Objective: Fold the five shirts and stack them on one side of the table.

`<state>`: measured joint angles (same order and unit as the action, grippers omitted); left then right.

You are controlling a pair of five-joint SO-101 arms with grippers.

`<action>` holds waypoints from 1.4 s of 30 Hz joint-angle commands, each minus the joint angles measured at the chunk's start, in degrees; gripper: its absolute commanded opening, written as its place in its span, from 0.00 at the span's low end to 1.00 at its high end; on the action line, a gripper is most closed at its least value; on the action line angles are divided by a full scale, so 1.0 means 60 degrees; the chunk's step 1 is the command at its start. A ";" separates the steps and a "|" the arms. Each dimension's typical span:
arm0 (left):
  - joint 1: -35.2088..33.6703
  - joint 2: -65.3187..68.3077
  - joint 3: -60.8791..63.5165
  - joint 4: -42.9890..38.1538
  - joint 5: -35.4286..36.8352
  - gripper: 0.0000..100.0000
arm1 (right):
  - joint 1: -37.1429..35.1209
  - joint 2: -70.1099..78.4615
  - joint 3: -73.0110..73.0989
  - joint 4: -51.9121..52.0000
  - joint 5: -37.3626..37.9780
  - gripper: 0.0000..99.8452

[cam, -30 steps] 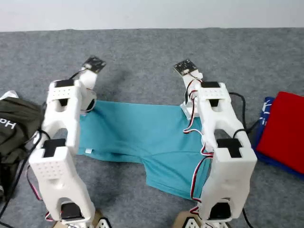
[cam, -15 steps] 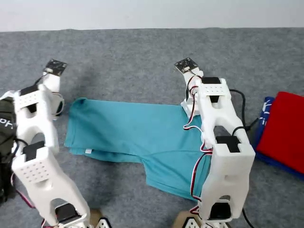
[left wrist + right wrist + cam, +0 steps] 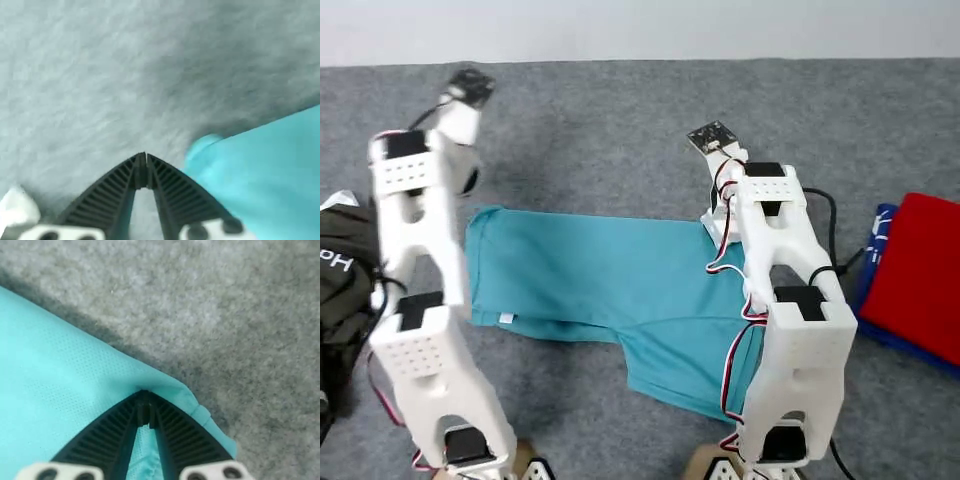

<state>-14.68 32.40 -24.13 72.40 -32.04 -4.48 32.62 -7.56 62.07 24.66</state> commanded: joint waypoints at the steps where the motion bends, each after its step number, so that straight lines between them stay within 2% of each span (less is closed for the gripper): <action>1: 0.0615 0.0440 -0.0374 0.0117 -0.0073 0.01 | 0.0212 -0.0007 -0.0352 0.0066 -0.0059 0.01; 9: 0.0366 0.2667 -0.2117 0.1026 -0.0073 0.01 | 0.0198 -0.0007 -0.0352 0.0066 -0.0059 0.01; 17: -0.0938 0.4747 -0.5282 0.1919 -0.0073 0.01 | 0.0227 -0.0007 -0.0366 0.0183 -0.0044 0.01; 24: -0.1890 0.5832 -0.7832 0.3897 -0.0088 0.01 | 0.0300 -0.0007 -0.0366 0.0198 -0.0044 0.01; 27: -0.2066 0.5890 -0.8974 0.4674 -0.0088 0.01 | 0.0374 0.0007 -0.0366 0.0198 -0.0073 0.01; 31: -0.2374 0.5495 -0.9766 0.4703 -0.0059 0.01 | 0.0374 -0.0007 -0.0352 0.0198 -0.0073 0.01; 37: -0.2388 0.4073 -0.9516 0.4718 -0.0059 0.01 | 0.0315 -0.0110 -0.0381 0.0198 -0.0059 0.01; 42: -0.2139 0.2549 -0.8403 0.4718 -0.0059 0.01 | -0.0066 -0.1267 -0.0366 0.0212 -0.0088 0.01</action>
<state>-28.57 55.78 -76.97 98.95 -32.04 -3.87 31.12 -7.65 62.86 24.57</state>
